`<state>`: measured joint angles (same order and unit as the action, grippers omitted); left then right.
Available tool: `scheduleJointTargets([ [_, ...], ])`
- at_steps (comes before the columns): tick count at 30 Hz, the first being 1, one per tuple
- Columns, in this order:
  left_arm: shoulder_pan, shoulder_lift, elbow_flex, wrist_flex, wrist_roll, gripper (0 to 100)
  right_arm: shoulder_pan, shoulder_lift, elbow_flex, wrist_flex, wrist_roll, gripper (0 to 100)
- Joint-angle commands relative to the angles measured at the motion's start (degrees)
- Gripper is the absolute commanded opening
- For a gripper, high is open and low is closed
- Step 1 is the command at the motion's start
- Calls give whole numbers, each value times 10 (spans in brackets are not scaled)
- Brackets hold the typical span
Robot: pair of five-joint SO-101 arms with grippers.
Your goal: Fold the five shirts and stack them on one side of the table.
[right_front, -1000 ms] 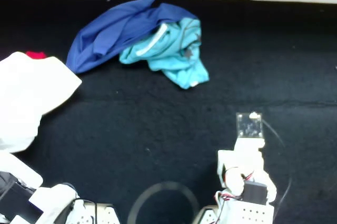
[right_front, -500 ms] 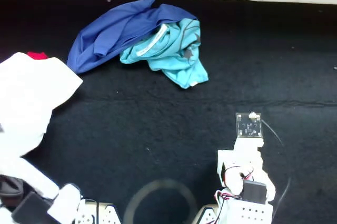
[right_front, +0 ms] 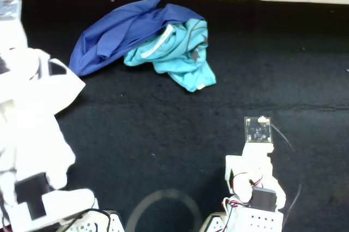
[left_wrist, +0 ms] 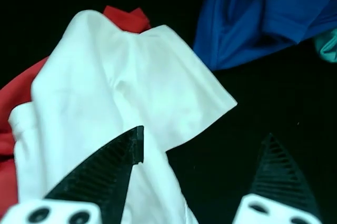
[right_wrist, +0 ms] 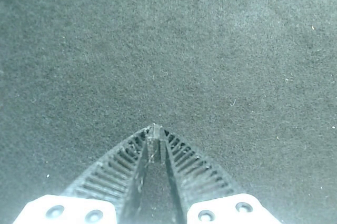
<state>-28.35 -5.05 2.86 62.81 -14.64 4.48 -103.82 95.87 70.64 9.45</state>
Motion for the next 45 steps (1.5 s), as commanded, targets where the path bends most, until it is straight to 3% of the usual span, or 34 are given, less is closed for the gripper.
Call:
scheduleJointTargets([
  [1,48,67,-22,-90,33,337,6,-6,71,5,-3,6],
  [14,131,288,-22,-327,168,341,6,-6,71,5,-3,6],
  [21,131,379,-113,-344,176,332,6,-6,71,5,-3,6],
  [23,127,400,-143,-341,176,270,6,-6,71,5,-3,6],
  [27,122,432,-203,-309,176,0,6,-6,71,5,-3,6],
  [34,107,443,-279,-200,176,8,6,-6,71,5,-3,6],
  [45,58,342,-405,94,172,8,6,-6,71,5,-3,6],
])
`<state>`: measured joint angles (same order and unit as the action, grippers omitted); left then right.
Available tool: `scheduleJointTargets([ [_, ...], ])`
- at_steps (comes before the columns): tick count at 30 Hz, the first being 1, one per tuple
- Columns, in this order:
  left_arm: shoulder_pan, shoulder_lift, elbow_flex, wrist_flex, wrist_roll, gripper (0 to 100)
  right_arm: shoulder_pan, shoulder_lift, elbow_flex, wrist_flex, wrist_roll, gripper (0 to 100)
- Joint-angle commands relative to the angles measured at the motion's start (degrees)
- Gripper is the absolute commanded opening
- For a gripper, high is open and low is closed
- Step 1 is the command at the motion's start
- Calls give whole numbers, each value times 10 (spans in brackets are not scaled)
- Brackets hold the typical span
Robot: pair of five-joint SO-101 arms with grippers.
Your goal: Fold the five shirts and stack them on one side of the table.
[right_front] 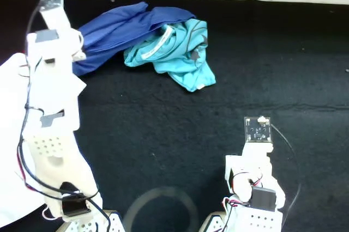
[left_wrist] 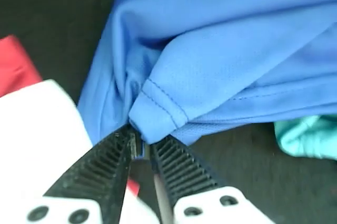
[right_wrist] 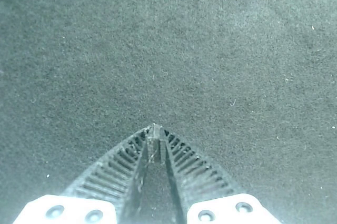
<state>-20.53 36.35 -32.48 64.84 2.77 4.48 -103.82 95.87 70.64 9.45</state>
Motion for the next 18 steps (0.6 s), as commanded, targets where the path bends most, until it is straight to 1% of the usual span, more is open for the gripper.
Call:
scheduleJointTargets([
  [1,-22,-87,-65,99,-2,8,6,-6,71,5,-3,6],
  [4,-32,-133,-102,174,-2,8,6,-6,71,5,-3,6],
  [7,-39,-176,-120,224,-3,8,6,-6,71,5,-3,6],
  [15,-69,-313,-126,331,-4,8,6,-6,71,5,-3,6],
  [18,-95,-373,-125,344,-10,8,6,-6,71,5,-3,6],
])
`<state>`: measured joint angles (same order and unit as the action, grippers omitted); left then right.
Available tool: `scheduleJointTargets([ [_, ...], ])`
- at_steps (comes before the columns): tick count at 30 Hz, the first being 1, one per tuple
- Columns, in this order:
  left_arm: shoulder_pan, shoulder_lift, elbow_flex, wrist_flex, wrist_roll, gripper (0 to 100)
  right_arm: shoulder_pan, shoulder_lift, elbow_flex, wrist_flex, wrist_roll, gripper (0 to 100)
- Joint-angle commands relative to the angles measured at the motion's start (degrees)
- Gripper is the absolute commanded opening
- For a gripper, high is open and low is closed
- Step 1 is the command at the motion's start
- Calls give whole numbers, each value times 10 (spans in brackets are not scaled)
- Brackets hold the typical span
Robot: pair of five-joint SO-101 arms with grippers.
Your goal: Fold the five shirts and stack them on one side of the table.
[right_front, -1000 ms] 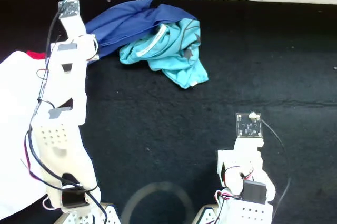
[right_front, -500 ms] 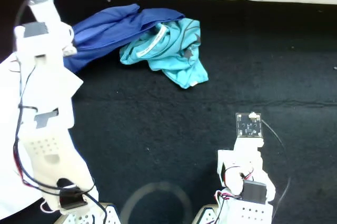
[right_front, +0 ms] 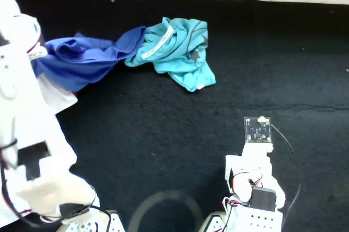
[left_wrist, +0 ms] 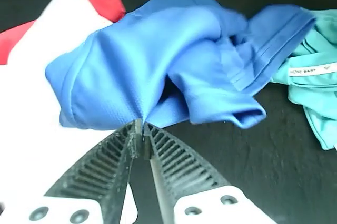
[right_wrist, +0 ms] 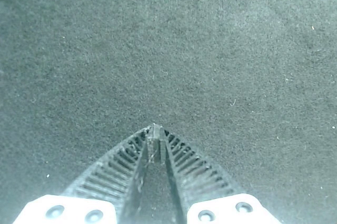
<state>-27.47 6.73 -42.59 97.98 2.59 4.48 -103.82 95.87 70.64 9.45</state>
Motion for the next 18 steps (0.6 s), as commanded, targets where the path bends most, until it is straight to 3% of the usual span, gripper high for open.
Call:
scheduleJointTargets([
  [1,-39,-96,-24,12,-21,8,6,-6,71,5,-3,6],
  [13,-238,-212,-23,5,-137,8,6,-6,71,5,-3,6],
  [18,-307,-211,42,-88,-164,8,6,-6,71,5,-3,6],
])
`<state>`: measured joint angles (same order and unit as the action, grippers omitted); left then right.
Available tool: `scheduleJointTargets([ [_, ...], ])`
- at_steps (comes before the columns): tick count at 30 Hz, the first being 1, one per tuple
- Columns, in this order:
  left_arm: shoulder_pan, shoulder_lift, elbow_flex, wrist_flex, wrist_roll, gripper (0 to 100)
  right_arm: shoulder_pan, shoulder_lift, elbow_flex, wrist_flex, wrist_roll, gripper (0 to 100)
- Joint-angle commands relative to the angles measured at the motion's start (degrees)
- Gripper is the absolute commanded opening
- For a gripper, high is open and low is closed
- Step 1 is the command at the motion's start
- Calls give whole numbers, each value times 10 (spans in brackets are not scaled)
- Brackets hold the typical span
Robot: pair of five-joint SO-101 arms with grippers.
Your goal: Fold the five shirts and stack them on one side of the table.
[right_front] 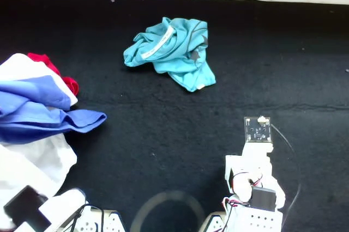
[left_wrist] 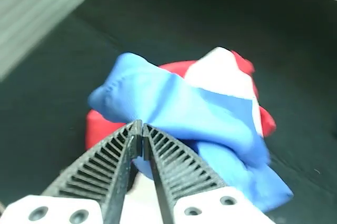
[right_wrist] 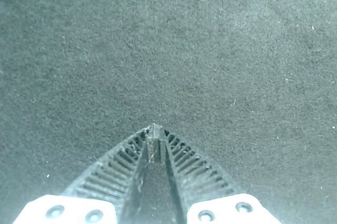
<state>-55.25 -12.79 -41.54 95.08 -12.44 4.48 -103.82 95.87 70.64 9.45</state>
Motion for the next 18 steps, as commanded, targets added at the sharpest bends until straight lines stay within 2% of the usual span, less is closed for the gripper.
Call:
scheduleJointTargets([
  [1,-35,-16,62,-83,-18,8,6,-6,71,5,-3,6],
  [4,-39,-16,190,-169,-43,8,6,-6,71,5,-3,6],
  [8,-46,-16,374,-327,-95,10,6,-6,71,5,-3,6],
  [12,-52,-22,496,-480,-120,19,6,-6,71,5,-3,6],
  [14,-61,-22,511,-505,-123,72,6,-6,71,5,-3,6],
  [18,-74,-24,477,-503,-120,246,6,-6,71,5,-3,6],
])
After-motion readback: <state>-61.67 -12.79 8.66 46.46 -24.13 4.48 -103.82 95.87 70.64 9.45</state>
